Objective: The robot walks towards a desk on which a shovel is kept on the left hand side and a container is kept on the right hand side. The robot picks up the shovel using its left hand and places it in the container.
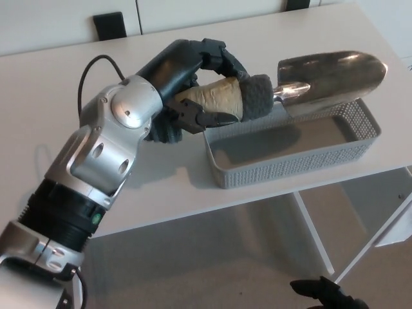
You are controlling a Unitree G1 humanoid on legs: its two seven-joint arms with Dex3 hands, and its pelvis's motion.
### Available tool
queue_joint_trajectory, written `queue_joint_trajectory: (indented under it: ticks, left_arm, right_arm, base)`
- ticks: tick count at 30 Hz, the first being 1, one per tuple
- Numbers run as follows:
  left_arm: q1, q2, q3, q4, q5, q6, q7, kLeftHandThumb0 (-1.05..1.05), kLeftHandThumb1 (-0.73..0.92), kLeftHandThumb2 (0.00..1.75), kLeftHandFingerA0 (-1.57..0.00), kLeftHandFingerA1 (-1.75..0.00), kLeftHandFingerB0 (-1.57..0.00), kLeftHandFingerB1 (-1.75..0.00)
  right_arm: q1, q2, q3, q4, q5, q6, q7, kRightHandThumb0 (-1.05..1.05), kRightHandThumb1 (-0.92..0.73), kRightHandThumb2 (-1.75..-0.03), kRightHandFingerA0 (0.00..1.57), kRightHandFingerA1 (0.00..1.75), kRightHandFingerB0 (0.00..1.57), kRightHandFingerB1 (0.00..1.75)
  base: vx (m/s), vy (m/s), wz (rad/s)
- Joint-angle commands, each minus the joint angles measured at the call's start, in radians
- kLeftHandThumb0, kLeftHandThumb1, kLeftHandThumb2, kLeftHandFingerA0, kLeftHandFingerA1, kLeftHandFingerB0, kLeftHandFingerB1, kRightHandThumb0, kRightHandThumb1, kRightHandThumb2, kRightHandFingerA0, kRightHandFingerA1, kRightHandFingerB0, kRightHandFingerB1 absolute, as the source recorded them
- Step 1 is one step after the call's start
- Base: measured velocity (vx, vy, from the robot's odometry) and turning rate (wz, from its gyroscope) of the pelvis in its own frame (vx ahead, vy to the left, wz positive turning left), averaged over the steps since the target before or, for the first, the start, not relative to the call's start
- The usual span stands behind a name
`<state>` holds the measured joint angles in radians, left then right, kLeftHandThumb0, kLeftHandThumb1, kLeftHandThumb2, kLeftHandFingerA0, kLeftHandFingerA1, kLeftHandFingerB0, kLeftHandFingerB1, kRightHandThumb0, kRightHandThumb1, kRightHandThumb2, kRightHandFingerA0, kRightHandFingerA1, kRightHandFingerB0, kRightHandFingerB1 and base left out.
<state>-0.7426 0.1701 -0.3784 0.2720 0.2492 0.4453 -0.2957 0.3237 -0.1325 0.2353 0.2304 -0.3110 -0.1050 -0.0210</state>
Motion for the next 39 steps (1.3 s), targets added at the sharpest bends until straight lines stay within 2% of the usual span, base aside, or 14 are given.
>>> queue_joint_trajectory:
  ticks: [1,4,13,18,19,20,21,22,24,26,31,33,37,39]
  left_arm:
    - [-0.02,0.013,0.01,0.023,0.02,-0.012,-0.014,-0.21,0.78,0.63,-1.07,-1.0,-0.79,-0.74]
    - [-0.022,0.013,0.014,0.046,0.021,-0.035,-0.011,-0.19,0.79,0.64,-1.09,-0.9,-0.84,-0.68]
    - [-0.039,0.005,-0.017,0.038,0.064,0.002,-0.015,-0.2,0.79,0.65,-1.09,-1.01,-0.77,-0.67]
    - [-0.026,0.01,-0.049,0.01,0.098,0.001,-0.016,-0.26,0.8,0.63,-1.15,-1.05,-0.67,-0.51]
    - [-0.026,0.011,-0.054,0.01,0.101,-0.004,-0.018,-0.27,0.79,0.63,-1.14,-1.05,-0.69,-0.53]
    - [-0.033,0.013,-0.069,0.019,0.115,-0.003,-0.021,-0.31,0.79,0.63,-1.07,-0.9,-0.61,-0.48]
    - [-0.028,0.014,-0.065,0.015,0.105,-0.019,-0.025,-0.26,0.8,0.63,-1.11,-1.05,-0.71,-0.66]
    - [-0.037,0.013,-0.075,0.025,0.113,-0.009,-0.032,-0.3,0.78,0.62,-1.11,-1.0,-0.69,-0.57]
    - [-0.047,0.013,-0.082,0.032,0.122,0.0,-0.038,-0.31,0.78,0.63,-1.09,-1.0,-0.71,-0.65]
    - [-0.056,0.006,-0.089,0.046,0.128,0.001,-0.036,-0.28,0.78,0.63,-1.01,-1.18,-0.69,-1.08]
    - [-0.082,-0.011,-0.109,0.08,0.138,0.03,-0.055,-0.26,0.81,0.63,-1.1,-1.16,-0.66,-1.22]
    - [-0.089,-0.016,-0.117,0.089,0.145,0.042,-0.059,-0.25,0.82,0.63,-1.13,-1.1,-0.7,-1.13]
    - [-0.096,-0.035,-0.108,0.113,0.144,0.054,-0.052,-0.26,0.81,0.64,-1.11,-1.16,-0.72,-1.17]
    - [-0.103,-0.047,-0.116,0.121,0.165,0.083,-0.037,-0.29,0.79,0.63,-1.16,-0.98,-0.77,-0.76]
  right_arm:
    - [0.008,-0.022,0.002,-0.01,-0.006,0.009,0.011,-0.31,-0.53,-0.99,0.29,0.64,0.29,0.62]
    - [0.009,-0.017,0.001,-0.012,-0.003,0.017,0.01,-0.3,-0.53,-0.99,0.26,0.63,0.29,0.62]
    - [0.004,-0.023,0.006,-0.017,-0.009,0.029,0.015,-0.29,-0.53,-0.99,0.26,0.63,0.28,0.61]
    - [0.001,-0.027,0.008,-0.013,-0.011,0.017,0.012,-0.3,-0.53,-0.99,0.28,0.64,0.29,0.62]
    - [0.0,-0.029,0.007,-0.01,-0.01,0.009,0.011,-0.29,-0.53,-0.99,0.28,0.64,0.29,0.62]
    - [0.001,-0.028,0.005,-0.016,-0.005,0.018,0.016,-0.31,-0.53,-0.99,0.27,0.64,0.29,0.62]
    - [0.001,-0.03,0.006,-0.011,-0.006,0.004,0.013,-0.31,-0.53,-0.99,0.29,0.65,0.3,0.63]
    - [0.001,-0.03,0.006,-0.017,-0.008,0.019,0.015,-0.3,-0.53,-0.99,0.28,0.64,0.29,0.62]
    - [-0.002,-0.03,0.006,-0.016,-0.007,0.019,0.016,-0.3,-0.53,-0.99,0.29,0.64,0.29,0.62]
    - [-0.004,-0.03,0.006,-0.012,-0.006,0.015,0.016,-0.29,-0.54,-0.99,0.3,0.65,0.28,0.62]
    - [-0.003,-0.033,0.014,-0.005,-0.011,0.008,0.015,-0.3,-0.53,-0.99,0.29,0.65,0.28,0.62]
    - [0.001,-0.035,0.015,-0.008,-0.014,0.011,0.012,-0.29,-0.53,-0.99,0.28,0.64,0.29,0.62]
    - [0.002,-0.034,0.017,-0.027,-0.017,0.04,0.018,-0.28,-0.53,-0.99,0.27,0.63,0.27,0.61]
    - [0.001,-0.036,0.018,-0.032,-0.019,0.046,0.019,-0.29,-0.53,-0.99,0.27,0.64,0.27,0.61]
  base:
    - [0.0,0.0,0.0]
    - [0.0,0.0,0.0]
    - [0.0,0.0,0.0]
    - [0.0,0.0,0.0]
    - [0.0,0.0,0.0]
    - [0.0,0.0,0.0]
    - [0.0,0.0,0.0]
    - [0.0,0.0,0.0]
    - [0.0,0.0,0.0]
    - [0.0,0.0,0.0]
    - [0.0,0.0,0.0]
    - [0.0,0.0,0.0]
    - [0.0,0.0,0.0]
    - [0.0,0.0,0.0]
